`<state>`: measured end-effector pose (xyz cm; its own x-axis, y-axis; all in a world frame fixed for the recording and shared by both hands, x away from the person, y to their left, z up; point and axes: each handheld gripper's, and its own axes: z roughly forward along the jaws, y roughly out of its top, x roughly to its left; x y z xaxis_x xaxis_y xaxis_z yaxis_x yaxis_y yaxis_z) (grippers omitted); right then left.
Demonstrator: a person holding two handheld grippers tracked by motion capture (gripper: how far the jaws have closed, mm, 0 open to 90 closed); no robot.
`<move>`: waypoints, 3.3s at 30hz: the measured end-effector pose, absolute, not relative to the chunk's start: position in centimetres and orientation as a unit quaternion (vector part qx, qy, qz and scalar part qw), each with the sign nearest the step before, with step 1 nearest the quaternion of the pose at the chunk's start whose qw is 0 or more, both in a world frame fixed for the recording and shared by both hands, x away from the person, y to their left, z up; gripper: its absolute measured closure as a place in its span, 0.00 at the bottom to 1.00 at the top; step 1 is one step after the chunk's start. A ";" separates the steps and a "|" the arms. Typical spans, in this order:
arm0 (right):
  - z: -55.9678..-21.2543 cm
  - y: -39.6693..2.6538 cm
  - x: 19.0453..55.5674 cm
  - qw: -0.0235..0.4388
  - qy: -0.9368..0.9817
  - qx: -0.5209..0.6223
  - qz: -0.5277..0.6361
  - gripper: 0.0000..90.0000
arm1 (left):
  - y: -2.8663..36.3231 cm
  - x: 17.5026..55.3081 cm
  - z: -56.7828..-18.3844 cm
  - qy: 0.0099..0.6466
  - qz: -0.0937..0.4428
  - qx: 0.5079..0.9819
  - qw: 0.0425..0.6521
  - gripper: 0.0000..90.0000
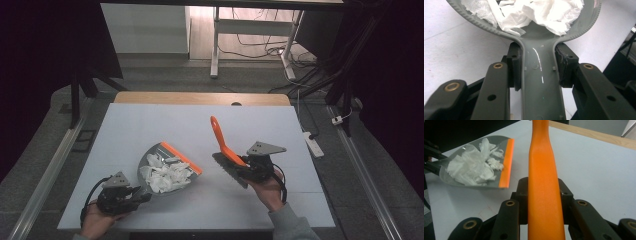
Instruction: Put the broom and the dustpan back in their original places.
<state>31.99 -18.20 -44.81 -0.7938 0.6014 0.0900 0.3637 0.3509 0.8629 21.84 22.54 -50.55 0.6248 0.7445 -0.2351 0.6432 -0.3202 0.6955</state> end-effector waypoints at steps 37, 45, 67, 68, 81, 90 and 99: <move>-46.9 -22.4 31.3 0.086 0.816 0.323 0.471 0.78 | 24.0 23.3 -51.7 0.566 0.119 0.722 0.380 0.68; -47.4 -22.3 31.0 0.076 0.823 0.323 0.461 0.78 | 24.0 23.8 -52.4 0.595 0.128 0.702 0.371 0.68; -49.8 -23.4 32.1 0.061 0.826 0.376 0.415 0.78 | 23.5 24.6 -53.4 0.651 0.121 0.661 0.352 0.68; -49.8 -23.6 32.2 0.061 0.825 0.381 0.413 0.78 | 23.4 24.7 -53.5 0.653 0.121 0.660 0.351 0.68; -50.2 -24.8 33.8 0.072 0.828 0.401 0.386 0.70 | 23.3 24.9 -53.8 0.655 0.114 0.665 0.341 0.68; -50.7 -25.4 34.7 0.093 0.831 0.418 0.355 0.55 | 23.3 25.0 -53.8 0.653 0.112 0.666 0.343 0.67; -50.9 -25.6 34.9 0.133 0.828 0.430 0.334 0.48 | 23.3 24.8 -53.6 0.643 0.125 0.675 0.339 0.41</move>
<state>34.93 -25.62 -50.87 -0.5942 0.8014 0.0679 0.6244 0.4064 0.6671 24.79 23.25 -53.55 0.1413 0.9529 -0.2682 0.7838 0.0578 0.6183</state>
